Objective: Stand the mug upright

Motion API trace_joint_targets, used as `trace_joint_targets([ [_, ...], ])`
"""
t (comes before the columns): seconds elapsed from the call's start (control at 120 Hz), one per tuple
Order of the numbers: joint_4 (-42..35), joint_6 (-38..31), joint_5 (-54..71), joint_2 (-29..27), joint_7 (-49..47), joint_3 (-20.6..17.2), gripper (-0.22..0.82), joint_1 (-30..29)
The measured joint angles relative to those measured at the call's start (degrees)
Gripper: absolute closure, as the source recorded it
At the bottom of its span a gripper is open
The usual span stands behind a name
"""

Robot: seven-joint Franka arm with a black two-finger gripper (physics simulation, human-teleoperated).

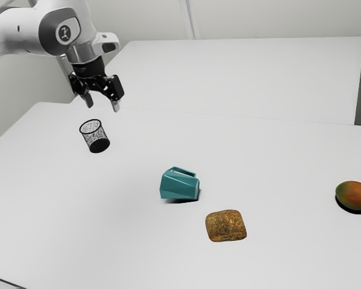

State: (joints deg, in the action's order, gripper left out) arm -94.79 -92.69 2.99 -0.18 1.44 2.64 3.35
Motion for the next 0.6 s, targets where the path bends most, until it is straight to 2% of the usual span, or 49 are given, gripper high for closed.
trace_joint_targets([
  [0.342, -2.9, -0.4, -1.6, -1.8, 0.0, 0.2, 0.02, 0.3],
  [0.6, -11.3, -6.4, -11.4, -3.7, 2.4, 1.2, 0.02, -0.7],
])
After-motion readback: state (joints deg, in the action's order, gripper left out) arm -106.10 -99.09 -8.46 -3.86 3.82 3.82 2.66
